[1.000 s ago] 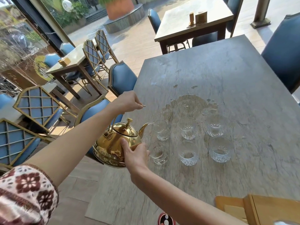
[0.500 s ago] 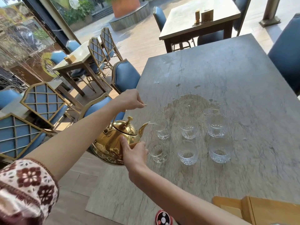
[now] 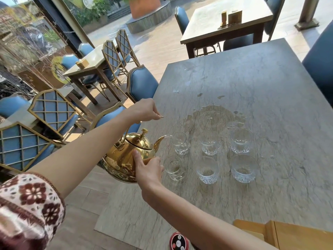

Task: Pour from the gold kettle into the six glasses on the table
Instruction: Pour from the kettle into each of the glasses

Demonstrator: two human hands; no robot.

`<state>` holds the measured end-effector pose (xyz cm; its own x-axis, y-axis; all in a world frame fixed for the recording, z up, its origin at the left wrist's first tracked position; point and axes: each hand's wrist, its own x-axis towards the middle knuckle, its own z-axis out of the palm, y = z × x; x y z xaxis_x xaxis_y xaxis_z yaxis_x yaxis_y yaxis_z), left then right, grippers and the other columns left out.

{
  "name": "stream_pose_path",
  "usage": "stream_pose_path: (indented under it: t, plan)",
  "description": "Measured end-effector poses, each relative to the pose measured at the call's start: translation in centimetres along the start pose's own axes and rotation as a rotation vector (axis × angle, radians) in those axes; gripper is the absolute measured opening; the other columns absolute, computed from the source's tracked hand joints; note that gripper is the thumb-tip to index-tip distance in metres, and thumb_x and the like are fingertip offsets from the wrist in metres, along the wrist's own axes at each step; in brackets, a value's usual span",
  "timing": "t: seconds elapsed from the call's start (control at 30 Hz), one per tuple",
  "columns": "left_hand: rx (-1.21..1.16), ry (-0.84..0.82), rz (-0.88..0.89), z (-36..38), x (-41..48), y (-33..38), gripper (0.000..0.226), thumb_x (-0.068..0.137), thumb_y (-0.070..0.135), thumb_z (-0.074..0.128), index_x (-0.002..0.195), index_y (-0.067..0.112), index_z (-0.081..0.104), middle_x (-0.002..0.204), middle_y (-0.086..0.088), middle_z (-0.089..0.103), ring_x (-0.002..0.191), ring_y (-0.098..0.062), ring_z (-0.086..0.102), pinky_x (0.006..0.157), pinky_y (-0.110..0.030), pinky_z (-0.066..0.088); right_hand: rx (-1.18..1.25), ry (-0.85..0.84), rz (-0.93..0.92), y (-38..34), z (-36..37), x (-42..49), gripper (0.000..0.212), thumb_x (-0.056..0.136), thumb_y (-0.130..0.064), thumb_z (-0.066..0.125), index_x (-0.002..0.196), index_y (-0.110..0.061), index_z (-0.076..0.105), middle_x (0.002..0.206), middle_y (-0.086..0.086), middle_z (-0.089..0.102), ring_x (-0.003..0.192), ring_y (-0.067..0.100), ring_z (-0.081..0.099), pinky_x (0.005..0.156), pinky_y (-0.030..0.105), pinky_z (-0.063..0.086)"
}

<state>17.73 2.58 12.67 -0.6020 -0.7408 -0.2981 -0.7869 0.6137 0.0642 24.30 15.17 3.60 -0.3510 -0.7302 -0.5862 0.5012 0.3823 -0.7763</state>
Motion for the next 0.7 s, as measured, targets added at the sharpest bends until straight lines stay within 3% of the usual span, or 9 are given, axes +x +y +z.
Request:
stream_pose_path:
  t: [0.07, 0.27, 0.7]
  plan:
    - [0.009, 0.004, -0.004, -0.02, -0.03, 0.20, 0.035, 0.091, 0.024, 0.060, 0.116, 0.001, 0.068, 0.094, -0.005, 0.064, 0.054, -0.004, 0.044, 0.044, -0.017, 0.032, 0.002, -0.004, 0.005, -0.01, -0.09, 0.00, 0.066, 0.090, -0.056, 0.060, 0.131, -0.008, 0.042, 0.141, 0.016, 0.038, 0.136, 0.034, 0.040, 0.115, 0.049, 0.037]
    - [0.029, 0.004, -0.012, -0.08, -0.08, 0.55, 0.035, 0.091, 0.025, 0.059, 0.118, 0.004, 0.067, 0.113, -0.010, 0.069, 0.053, -0.004, 0.044, 0.042, -0.016, 0.032, 0.016, -0.017, -0.002, -0.04, -0.33, -0.03, 0.064, 0.091, -0.056, 0.060, 0.128, -0.007, 0.043, 0.138, 0.015, 0.038, 0.134, 0.035, 0.041, 0.114, 0.049, 0.038]
    - [0.040, 0.005, -0.018, 0.14, -0.57, 0.85, 0.036, 0.092, 0.024, 0.058, 0.120, 0.004, 0.066, 0.109, -0.011, 0.069, 0.051, -0.002, 0.042, 0.037, -0.010, 0.031, 0.023, -0.019, -0.012, 0.52, -0.39, 0.24, 0.068, 0.091, -0.056, 0.060, 0.134, -0.008, 0.041, 0.141, 0.016, 0.036, 0.135, 0.036, 0.041, 0.114, 0.049, 0.038]
